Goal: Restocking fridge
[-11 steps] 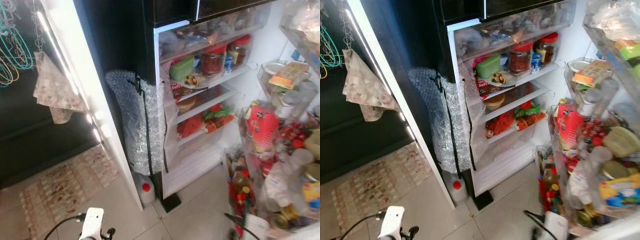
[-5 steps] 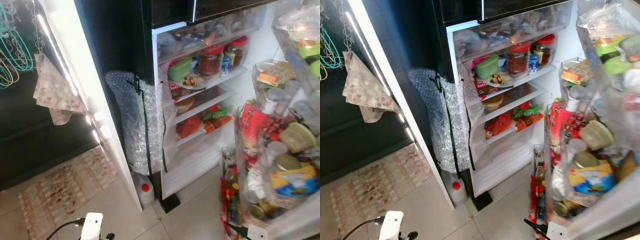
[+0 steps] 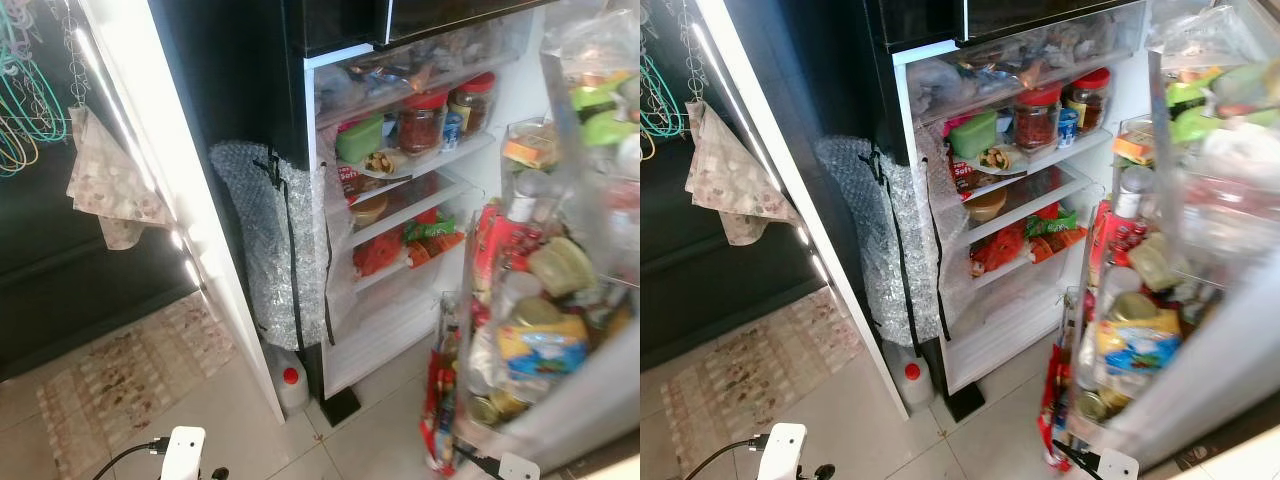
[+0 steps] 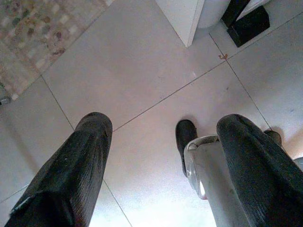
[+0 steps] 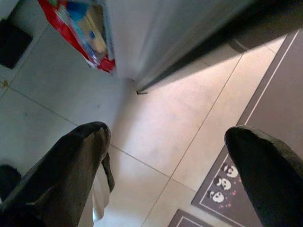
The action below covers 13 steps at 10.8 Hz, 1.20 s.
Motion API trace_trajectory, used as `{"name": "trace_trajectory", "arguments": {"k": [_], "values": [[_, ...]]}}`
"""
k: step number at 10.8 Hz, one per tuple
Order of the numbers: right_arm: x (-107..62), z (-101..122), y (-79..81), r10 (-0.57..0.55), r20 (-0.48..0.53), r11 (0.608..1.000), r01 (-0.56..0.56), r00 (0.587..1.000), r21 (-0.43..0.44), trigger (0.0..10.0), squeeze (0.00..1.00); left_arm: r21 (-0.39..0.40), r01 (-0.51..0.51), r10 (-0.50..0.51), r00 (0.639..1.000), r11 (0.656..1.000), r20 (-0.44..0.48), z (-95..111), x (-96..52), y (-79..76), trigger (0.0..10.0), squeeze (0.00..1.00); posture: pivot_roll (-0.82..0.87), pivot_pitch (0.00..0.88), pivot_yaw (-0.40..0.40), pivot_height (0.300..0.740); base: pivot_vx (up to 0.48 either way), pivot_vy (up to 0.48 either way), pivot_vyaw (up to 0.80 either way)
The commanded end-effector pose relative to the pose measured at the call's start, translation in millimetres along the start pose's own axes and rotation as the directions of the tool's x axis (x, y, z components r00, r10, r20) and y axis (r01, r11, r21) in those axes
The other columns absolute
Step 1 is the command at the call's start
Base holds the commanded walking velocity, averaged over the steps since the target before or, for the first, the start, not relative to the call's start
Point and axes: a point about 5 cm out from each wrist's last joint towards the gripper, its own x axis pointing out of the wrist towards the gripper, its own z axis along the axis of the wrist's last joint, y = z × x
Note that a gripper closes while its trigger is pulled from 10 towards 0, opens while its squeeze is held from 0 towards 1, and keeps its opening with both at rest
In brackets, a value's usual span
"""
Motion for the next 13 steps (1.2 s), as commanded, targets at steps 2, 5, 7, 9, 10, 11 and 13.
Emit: {"name": "trace_trajectory", "arguments": {"k": [2,5,7,9,10,11,13], "values": [[-0.6,-5.4,1.2,-0.001,-0.028,1.0,0.0,1.0,-0.027,10.0,0.0,0.005,-0.02,0.02,0.999,1.0,-0.043,-9.8,-2.6,7.8,10.0,0.0,0.01,0.0,0.036,0.74,0.0,0.0,0.0],[-1.8,-20.1,-0.9,-0.003,-0.093,0.998,-0.003,0.996,-0.063,10.0,0.0,0.011,-0.015,0.016,0.999,1.0,-0.033,-5.8,-1.4,5.5,10.0,0.0,0.01,0.0,0.036,0.74,0.0,0.0,0.0],[-2.2,-23.2,-1.0,0.008,-0.101,0.998,-0.014,0.995,-0.062,10.0,0.0,0.01,-0.015,0.015,0.999,1.0,-0.036,-6.0,-1.3,5.2,10.0,0.0,0.01,0.0,0.036,0.74,0.0,0.0,0.0],[-1.1,-19.3,-4.9,-0.005,-0.075,0.999,0.002,0.997,-0.035,10.0,0.0,0.011,-0.013,0.013,0.999,1.0,-0.041,-7.0,-1.5,4.8,10.0,0.0,0.01,0.0,0.037,0.74,0.0,0.0,0.0],[-0.2,-18.9,-12.2,-0.048,-0.082,0.998,0.044,0.995,-0.053,10.0,0.0,0.01,-0.013,0.013,0.999,1.0,-0.04,-6.9,-1.4,4.6,10.0,0.0,0.01,0.0,0.037,0.74,0.0,0.0,0.0],[0.7,-16.5,-19.2,-0.087,-0.069,0.996,0.084,0.994,-0.042,10.0,0.0,0.01,-0.012,0.012,0.999,1.0,-0.04,-6.7,-1.3,4.0,10.0,0.0,0.01,0.0,0.037,0.74,0.0,0.0,0.0],[2.4,-8.6,-30.7,-0.14,-0.044,0.99,0.141,0.989,0.01,10.0,0.0,0.01,-0.011,0.011,0.999,1.0,-0.04,-6.4,-1.1,3.4,10.0,0.0,0.0,0.0,0.037,0.74,0.0,0.0,0.0]]}}
